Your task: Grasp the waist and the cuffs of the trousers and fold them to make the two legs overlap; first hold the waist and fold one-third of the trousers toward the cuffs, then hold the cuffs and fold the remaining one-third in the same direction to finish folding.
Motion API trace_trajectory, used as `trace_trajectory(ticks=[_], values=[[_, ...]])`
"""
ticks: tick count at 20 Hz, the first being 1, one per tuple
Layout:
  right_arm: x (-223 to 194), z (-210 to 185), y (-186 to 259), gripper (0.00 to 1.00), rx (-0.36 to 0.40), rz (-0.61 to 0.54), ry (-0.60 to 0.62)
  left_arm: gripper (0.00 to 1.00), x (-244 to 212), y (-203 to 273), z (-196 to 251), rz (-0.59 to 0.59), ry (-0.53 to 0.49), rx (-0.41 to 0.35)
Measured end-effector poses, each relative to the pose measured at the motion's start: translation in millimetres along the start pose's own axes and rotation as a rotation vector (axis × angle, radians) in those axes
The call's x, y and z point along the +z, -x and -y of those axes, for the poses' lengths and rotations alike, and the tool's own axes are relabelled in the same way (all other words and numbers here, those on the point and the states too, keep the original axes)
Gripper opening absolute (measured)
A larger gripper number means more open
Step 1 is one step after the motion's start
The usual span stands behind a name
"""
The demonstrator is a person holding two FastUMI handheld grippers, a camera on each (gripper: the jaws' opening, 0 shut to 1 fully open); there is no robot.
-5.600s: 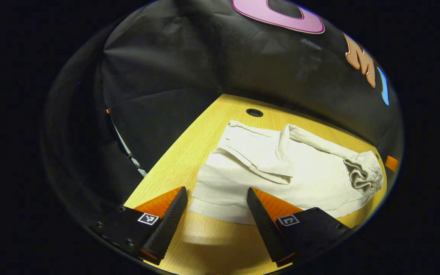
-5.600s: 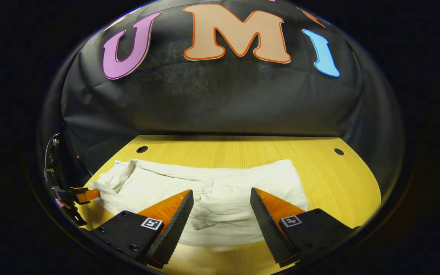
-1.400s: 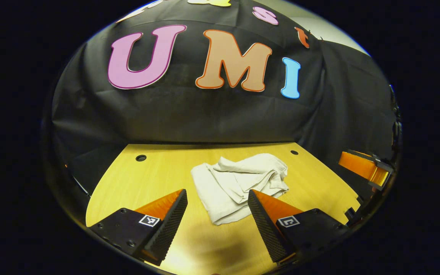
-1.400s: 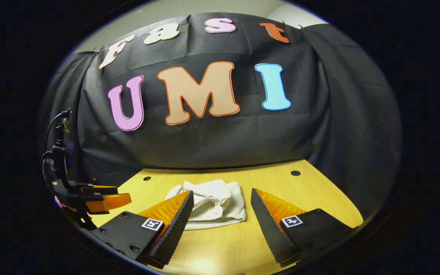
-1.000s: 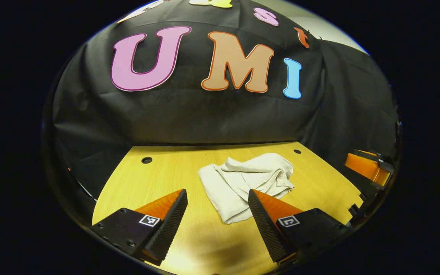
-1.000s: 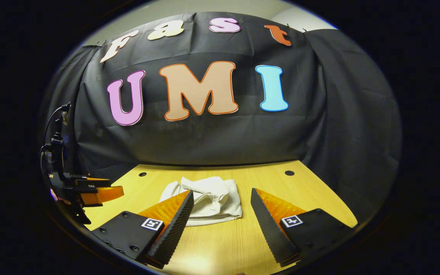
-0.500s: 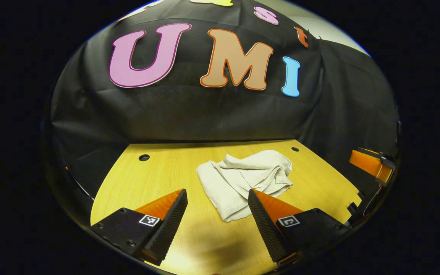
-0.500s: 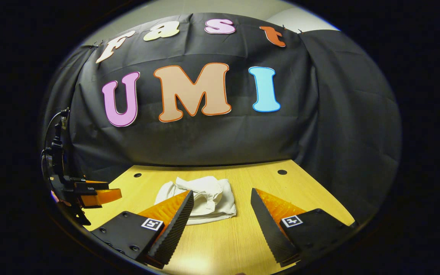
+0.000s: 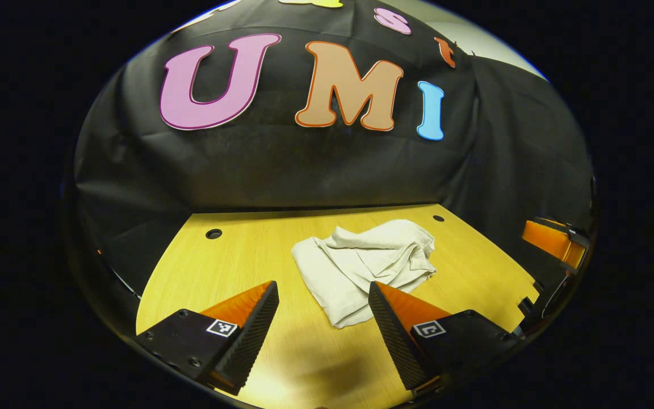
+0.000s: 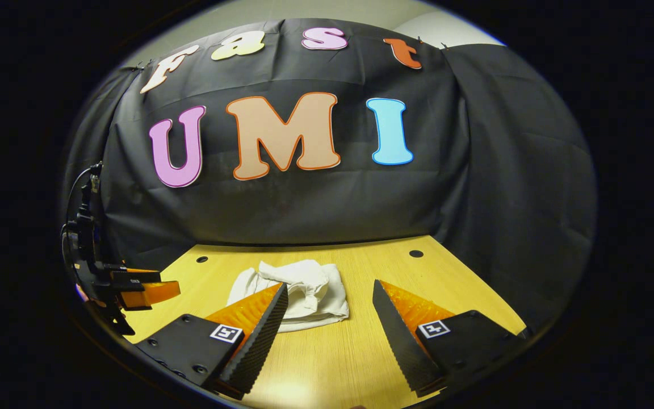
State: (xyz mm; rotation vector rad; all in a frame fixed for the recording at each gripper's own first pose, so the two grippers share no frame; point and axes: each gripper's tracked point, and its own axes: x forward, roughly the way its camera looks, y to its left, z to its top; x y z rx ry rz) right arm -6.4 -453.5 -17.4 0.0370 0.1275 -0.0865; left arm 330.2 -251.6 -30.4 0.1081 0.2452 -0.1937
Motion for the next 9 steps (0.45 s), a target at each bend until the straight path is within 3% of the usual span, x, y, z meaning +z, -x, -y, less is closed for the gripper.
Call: trace_trajectory(ticks=[9], values=[[-4.2,-3.0,-2.8,0.96,0.003,-0.014,0.01,0.96,-1.7,-2.8,5.8,-0.012,-0.009,-0.011]])
